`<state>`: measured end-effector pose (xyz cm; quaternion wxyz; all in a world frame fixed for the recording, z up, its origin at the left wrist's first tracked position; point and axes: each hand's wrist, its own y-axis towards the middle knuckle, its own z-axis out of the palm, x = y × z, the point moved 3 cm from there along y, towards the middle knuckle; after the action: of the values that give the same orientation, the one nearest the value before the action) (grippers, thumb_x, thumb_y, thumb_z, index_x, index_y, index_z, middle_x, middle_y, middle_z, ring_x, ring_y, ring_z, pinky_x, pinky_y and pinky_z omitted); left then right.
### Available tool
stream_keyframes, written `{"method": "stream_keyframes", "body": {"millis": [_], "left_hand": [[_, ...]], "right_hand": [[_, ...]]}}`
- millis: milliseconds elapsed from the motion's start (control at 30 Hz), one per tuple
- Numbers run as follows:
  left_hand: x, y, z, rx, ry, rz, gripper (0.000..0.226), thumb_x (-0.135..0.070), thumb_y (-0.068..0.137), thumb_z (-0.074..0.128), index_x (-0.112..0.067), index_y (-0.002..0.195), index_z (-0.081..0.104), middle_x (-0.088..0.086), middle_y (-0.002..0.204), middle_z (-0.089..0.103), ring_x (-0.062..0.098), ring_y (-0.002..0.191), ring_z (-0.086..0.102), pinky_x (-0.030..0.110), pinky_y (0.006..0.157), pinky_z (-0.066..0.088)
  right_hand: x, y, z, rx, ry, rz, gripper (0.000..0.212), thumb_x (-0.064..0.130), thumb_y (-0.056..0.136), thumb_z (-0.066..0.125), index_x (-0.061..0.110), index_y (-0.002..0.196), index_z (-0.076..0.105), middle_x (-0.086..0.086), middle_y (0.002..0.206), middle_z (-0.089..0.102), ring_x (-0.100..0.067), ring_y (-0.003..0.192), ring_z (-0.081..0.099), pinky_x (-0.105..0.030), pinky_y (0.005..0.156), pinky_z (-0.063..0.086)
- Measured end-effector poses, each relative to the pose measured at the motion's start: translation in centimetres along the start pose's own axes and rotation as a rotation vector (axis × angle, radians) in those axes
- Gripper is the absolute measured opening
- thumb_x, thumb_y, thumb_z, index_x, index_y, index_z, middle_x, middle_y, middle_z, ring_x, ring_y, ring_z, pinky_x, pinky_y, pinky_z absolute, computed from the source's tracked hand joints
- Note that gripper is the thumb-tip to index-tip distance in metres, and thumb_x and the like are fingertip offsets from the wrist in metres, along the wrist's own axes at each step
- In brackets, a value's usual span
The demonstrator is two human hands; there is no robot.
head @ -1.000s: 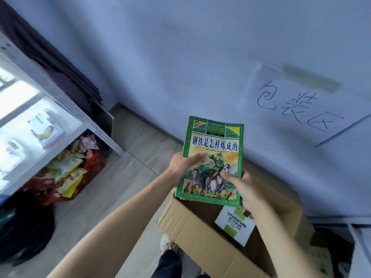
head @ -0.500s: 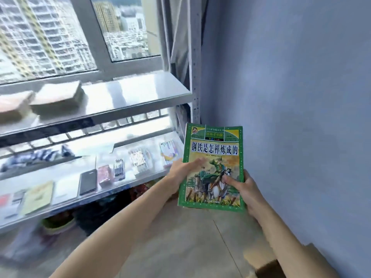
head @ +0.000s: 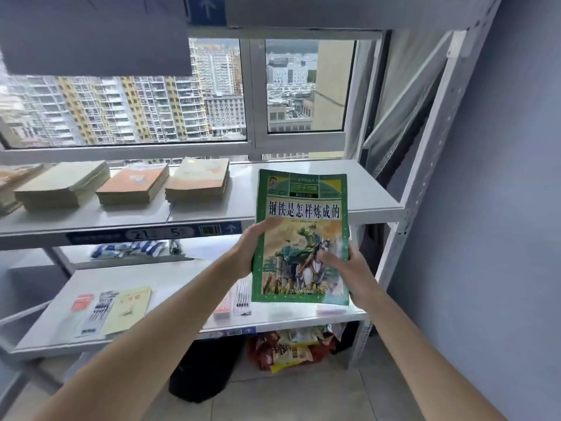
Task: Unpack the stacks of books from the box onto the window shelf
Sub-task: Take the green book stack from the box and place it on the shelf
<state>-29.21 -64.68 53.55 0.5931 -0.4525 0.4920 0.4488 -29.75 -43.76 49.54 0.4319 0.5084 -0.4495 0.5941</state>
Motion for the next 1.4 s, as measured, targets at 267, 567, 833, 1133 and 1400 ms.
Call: {"method": "stream_keyframes", "body": {"millis": [267, 567, 833, 1133, 1400], "left_hand": [[-4.0, 11.9, -7.6, 0.030, -0.118, 0.193, 0.043, -0.032, 0.092, 0.047, 0.000, 0.114, 0.065, 0.021, 0.107, 0.065, 0.035, 0.102, 0.057, 0.053, 0.109, 0.033], [-7.5, 19.0, -14.6, -0.182, -0.042, 0.312, 0.028, -0.032, 0.080, 0.059, -0.016, 0.094, 0.077, 0.006, 0.095, 0.076, 0.022, 0.093, 0.073, 0.031, 0.082, 0.055], [-6.7, 21.8, -15.5, -0.217, 0.042, 0.358, 0.071, -0.037, 0.073, 0.071, -0.008, 0.134, 0.050, 0.018, 0.124, 0.065, 0.037, 0.113, 0.064, 0.048, 0.090, 0.055], [-9.5, 23.4, -15.8, -0.285, 0.114, 0.504, 0.108, -0.074, 0.055, 0.076, 0.000, 0.131, 0.052, 0.024, 0.119, 0.065, 0.043, 0.113, 0.062, 0.063, 0.101, 0.044], [-9.5, 24.4, -17.5, -0.344, 0.091, 0.552, 0.109, -0.069, 0.057, 0.079, 0.006, 0.129, 0.047, 0.022, 0.111, 0.064, 0.041, 0.106, 0.062, 0.062, 0.096, 0.047]], "right_hand": [[5.1, 15.1, 2.6, 0.051, -0.077, -0.179, 0.052, 0.019, 0.079, 0.078, 0.021, 0.125, 0.052, -0.012, 0.138, 0.047, -0.023, 0.114, 0.061, -0.042, 0.091, 0.056], [9.1, 25.8, 6.3, 0.123, -0.109, -0.289, 0.060, 0.001, 0.081, 0.073, 0.012, 0.128, 0.039, -0.013, 0.114, 0.061, -0.030, 0.102, 0.064, -0.028, 0.072, 0.061], [6.0, 29.4, 5.8, 0.055, -0.069, -0.397, 0.115, -0.012, 0.076, 0.072, 0.032, 0.154, 0.000, 0.000, 0.127, 0.055, -0.009, 0.110, 0.066, -0.031, 0.078, 0.059], [3.1, 31.3, 5.2, 0.089, -0.007, -0.249, 0.066, -0.001, 0.067, 0.083, 0.028, 0.117, 0.051, 0.002, 0.106, 0.072, -0.018, 0.099, 0.070, -0.029, 0.071, 0.059], [3.9, 33.0, 6.1, 0.174, -0.068, -0.260, 0.082, -0.007, 0.065, 0.083, 0.022, 0.129, 0.041, -0.001, 0.119, 0.066, -0.016, 0.110, 0.066, -0.028, 0.079, 0.058]]}}
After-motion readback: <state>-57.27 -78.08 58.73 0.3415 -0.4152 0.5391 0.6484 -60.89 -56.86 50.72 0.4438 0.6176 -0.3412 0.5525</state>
